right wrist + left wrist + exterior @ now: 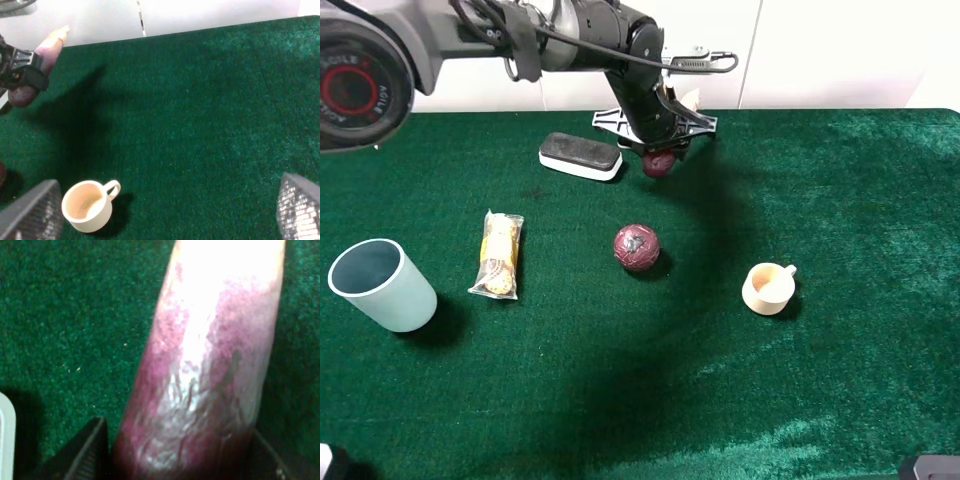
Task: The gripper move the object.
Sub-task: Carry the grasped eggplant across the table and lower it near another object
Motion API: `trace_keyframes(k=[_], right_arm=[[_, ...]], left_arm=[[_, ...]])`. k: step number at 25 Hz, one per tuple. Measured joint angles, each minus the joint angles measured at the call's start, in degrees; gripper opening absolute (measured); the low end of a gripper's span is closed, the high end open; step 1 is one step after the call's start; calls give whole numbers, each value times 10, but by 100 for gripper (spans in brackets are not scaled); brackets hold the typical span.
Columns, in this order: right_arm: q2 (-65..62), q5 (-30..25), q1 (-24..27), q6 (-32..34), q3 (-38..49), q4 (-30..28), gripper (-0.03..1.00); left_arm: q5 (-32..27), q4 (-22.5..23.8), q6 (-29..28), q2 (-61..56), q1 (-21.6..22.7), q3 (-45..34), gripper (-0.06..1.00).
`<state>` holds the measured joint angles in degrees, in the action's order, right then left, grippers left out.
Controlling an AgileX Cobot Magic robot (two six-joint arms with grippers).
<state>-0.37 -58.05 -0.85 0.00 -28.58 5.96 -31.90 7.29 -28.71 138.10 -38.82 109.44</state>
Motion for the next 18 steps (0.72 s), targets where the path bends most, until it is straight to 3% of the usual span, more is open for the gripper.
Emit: trace_keyframes(k=[11,18], right_arm=[[0,0,0,0,0,0,65],[0,0,0,0,0,1,65]], left_arm=[[-29,1,-78,1,0,0,55],[-34,21,-89,1,0,0,55]])
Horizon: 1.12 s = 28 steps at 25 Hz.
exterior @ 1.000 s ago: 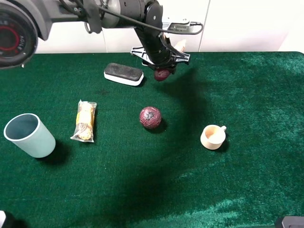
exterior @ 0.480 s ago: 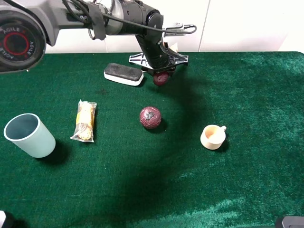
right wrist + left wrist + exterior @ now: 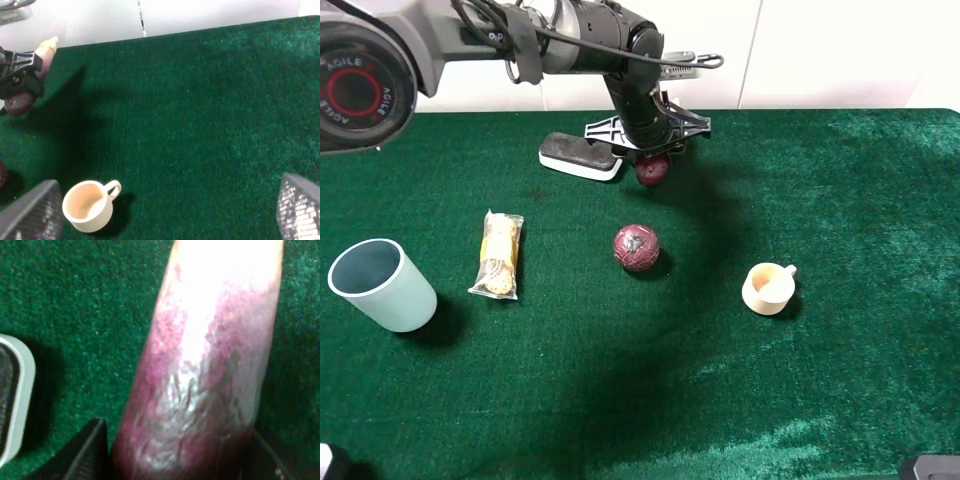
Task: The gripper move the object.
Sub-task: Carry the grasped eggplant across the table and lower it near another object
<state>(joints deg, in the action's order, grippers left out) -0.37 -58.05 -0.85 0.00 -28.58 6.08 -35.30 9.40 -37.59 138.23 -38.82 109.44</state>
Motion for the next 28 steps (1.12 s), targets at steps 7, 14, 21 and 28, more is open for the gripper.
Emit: trace_keyframes(k=[7,14,21,28], right_arm=[[0,-1,0,0,0,0,65],[0,0,0,0,0,0,65],[0,0,0,0,0,0,65],[0,0,0,0,0,1,65]], left_arm=[[0,4,-1,0,0,0,55],[0,4,-1,0,0,0,55],[0,4,-24,0,0,0,69],[5,4,-32,0,0,0,76]])
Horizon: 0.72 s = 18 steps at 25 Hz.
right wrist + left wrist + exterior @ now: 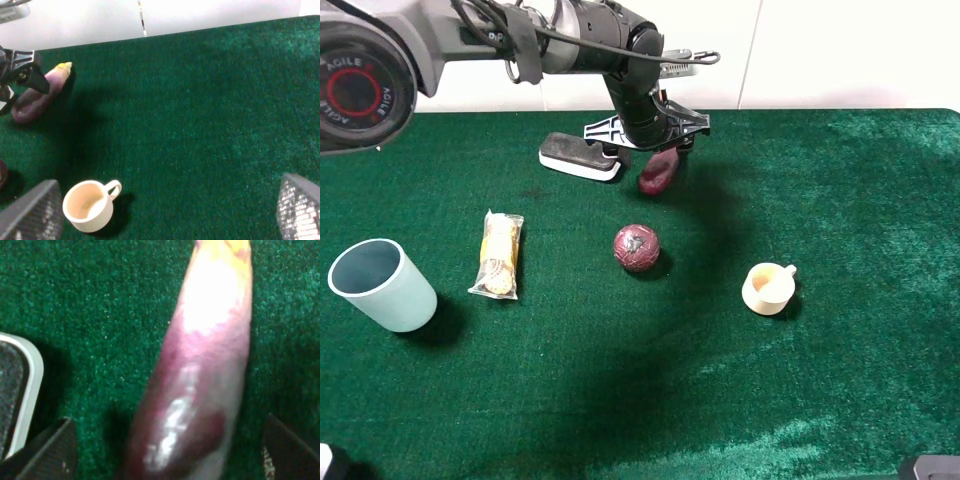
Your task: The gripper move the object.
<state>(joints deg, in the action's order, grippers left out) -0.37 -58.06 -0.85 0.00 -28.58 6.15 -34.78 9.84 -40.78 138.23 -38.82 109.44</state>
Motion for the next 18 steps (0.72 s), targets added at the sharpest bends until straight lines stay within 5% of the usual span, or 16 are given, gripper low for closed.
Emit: trace_keyframes(k=[18], right_arm=[[0,0,0,0,0,0,65]], left_arm=[[-38,-1,12,-30,0,1,76]])
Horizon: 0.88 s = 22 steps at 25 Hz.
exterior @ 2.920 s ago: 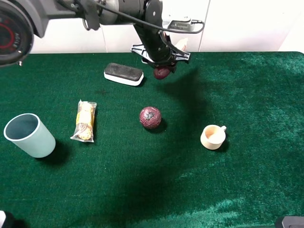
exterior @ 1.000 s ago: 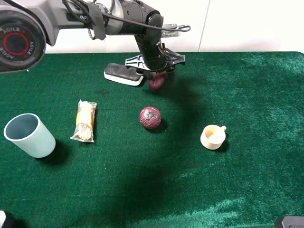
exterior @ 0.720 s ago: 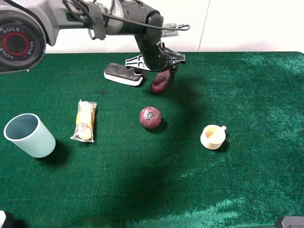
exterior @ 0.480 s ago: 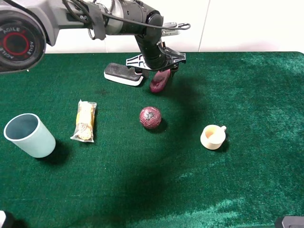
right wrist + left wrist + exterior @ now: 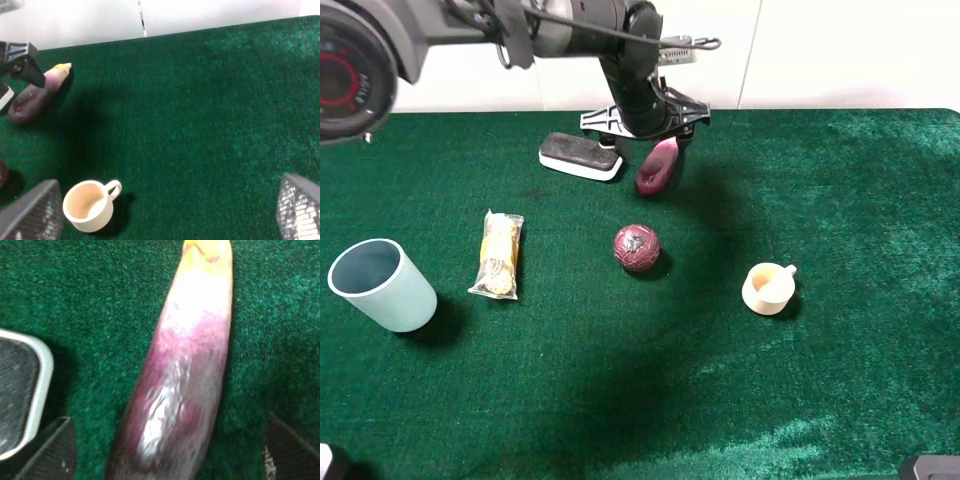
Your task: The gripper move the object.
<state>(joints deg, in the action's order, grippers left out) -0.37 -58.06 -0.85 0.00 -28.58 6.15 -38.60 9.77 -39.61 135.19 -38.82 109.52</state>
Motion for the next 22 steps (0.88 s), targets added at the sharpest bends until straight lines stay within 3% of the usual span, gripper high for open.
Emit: trace_keyframes(k=[22], right_arm=[[0,0,0,0,0,0,65]], left_arm=[[-269,-54,241,-188,0,0,76]])
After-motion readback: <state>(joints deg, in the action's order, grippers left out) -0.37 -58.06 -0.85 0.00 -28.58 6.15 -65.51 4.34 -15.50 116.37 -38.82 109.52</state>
